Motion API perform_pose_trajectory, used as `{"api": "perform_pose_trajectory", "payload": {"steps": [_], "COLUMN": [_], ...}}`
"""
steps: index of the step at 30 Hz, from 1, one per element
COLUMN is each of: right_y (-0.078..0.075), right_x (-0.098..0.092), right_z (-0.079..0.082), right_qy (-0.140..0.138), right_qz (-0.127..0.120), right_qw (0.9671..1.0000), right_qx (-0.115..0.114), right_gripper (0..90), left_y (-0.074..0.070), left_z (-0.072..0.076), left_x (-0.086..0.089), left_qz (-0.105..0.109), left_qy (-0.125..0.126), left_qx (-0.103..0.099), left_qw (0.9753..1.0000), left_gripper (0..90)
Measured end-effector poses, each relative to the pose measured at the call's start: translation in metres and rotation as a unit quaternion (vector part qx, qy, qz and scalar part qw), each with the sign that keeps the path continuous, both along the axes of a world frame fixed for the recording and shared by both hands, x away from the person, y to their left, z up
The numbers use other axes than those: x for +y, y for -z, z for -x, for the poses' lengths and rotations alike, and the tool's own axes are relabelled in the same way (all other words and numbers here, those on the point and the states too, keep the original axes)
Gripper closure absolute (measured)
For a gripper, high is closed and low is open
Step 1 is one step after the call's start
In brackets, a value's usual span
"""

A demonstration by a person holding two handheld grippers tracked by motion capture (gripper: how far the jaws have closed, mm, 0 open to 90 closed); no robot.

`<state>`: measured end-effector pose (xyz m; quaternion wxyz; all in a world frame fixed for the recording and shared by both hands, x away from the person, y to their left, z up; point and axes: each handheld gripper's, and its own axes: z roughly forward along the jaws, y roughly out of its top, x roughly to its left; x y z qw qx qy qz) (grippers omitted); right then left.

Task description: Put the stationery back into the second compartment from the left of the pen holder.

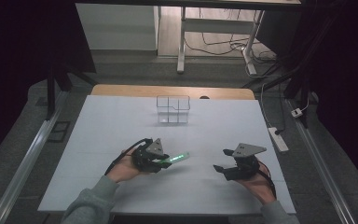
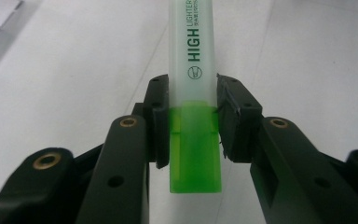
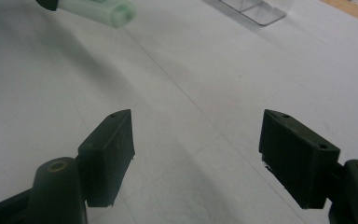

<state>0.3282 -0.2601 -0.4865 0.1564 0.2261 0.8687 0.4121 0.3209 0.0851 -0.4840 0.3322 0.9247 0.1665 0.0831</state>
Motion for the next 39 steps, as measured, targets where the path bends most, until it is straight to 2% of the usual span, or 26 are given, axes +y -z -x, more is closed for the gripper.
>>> {"api": "perform_pose_trajectory", "payload": {"steps": [4, 11, 17, 21, 28, 34, 39], "right_y": [-0.004, -0.008, -0.004, -0.004, -0.002, 0.002, 0.004], "right_x": [0.011, 0.034, 0.052, 0.065, 0.079, 0.095, 0.106], "right_z": [0.001, 0.003, 0.004, 0.005, 0.006, 0.003, 0.004], "right_qy": [-0.025, -0.068, -0.11, -0.127, -0.156, -0.184, -0.213], "right_qz": [0.014, 0.04, 0.067, 0.092, 0.103, 0.128, 0.159], "right_qw": [0.9996, 0.9968, 0.9915, 0.9876, 0.9822, 0.9744, 0.964], "right_qx": [0.004, 0.011, 0.015, 0.012, 0.018, 0.017, 0.01], "right_gripper": [26.2, 26.7, 28.7, 30.2, 32.1, 36.6, 43.6], "left_y": [0.003, 0.008, 0.011, 0.011, 0.011, 0.01, 0.009], "left_z": [0.004, 0.01, 0.013, 0.013, 0.014, 0.015, 0.015], "left_x": [-0.008, -0.02, -0.027, -0.03, -0.034, -0.036, -0.035], "left_qz": [-0.014, -0.035, -0.039, -0.043, -0.044, -0.044, -0.037], "left_qy": [0.019, 0.044, 0.057, 0.061, 0.065, 0.062, 0.069], "left_qx": [-0.001, -0.001, 0.004, 0.004, 0.006, 0.006, 0.007], "left_qw": [0.9997, 0.9984, 0.9976, 0.9972, 0.9969, 0.9971, 0.9969], "left_gripper": [66.8, 66.8, 66.7, 66.7, 66.7, 66.7, 66.7]}}
